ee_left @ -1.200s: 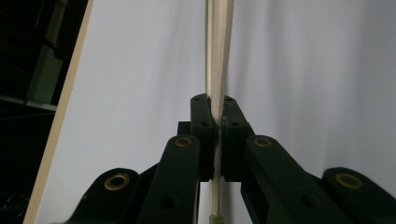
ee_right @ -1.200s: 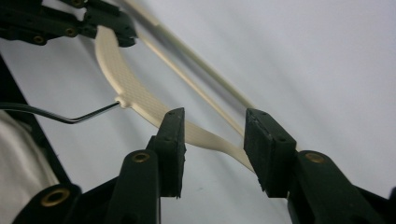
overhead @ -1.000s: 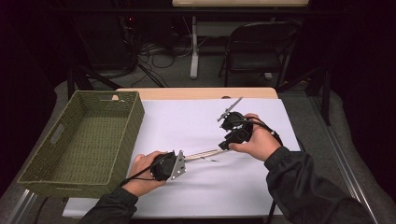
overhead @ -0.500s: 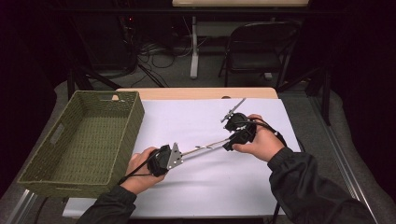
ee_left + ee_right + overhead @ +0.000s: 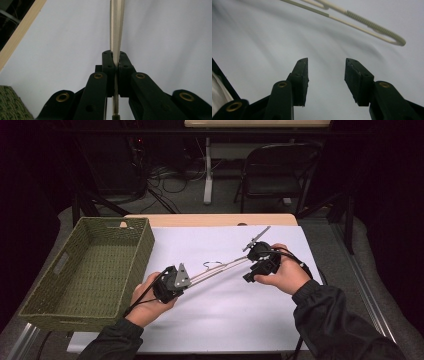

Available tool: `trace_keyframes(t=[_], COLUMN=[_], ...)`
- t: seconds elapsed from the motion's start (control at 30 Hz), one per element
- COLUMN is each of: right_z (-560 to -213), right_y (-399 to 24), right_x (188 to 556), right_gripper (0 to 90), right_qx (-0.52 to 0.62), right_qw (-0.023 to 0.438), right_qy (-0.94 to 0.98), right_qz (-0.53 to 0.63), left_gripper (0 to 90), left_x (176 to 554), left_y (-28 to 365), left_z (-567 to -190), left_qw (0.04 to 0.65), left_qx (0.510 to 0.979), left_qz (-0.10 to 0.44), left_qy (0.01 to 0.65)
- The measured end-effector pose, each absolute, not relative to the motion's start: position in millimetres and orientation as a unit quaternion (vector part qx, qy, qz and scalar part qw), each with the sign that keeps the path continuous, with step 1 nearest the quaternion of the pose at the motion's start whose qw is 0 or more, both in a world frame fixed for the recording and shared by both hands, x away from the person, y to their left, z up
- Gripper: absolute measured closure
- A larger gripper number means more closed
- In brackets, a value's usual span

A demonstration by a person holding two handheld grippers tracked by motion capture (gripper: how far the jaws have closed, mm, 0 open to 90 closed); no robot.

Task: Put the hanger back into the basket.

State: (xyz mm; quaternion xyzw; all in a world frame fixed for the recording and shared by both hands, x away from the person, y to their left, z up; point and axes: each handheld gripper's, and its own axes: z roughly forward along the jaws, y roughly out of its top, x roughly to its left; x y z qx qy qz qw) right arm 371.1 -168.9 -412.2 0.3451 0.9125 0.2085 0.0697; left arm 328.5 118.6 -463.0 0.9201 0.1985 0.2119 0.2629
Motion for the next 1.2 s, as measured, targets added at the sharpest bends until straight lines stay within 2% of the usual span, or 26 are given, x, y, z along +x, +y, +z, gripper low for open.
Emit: trace_keyframes(t=[0.37, 0.57, 0.87, 1.07, 1.2], right_z=[-416, -418, -420, -422, -423], right_y=[-182, -187, -189, -188, -188], right_x=[365, 366, 367, 368, 370], right_gripper=[50.9, 46.0, 45.5, 45.5, 45.6], right_qx=[0.35, 0.344, 0.35, 0.349, 0.35], right_qw=[0.075, 0.076, 0.075, 0.076, 0.075], right_qy=[0.908, 0.911, 0.911, 0.912, 0.912], right_qz=[0.22, 0.215, 0.206, 0.202, 0.203], left_gripper=[87.2, 87.1, 87.2, 87.2, 87.2], left_x=[332, 325, 319, 319, 317], left_y=[139, 155, 186, 218, 238], left_z=[-434, -413, -378, -352, -333], left_qw=[0.298, 0.299, 0.305, 0.338, 0.335], left_qx=[0.903, 0.899, 0.888, 0.872, 0.864], left_qz=[0.151, 0.148, 0.153, 0.139, 0.161], left_qy=[0.269, 0.285, 0.307, 0.326, 0.339])
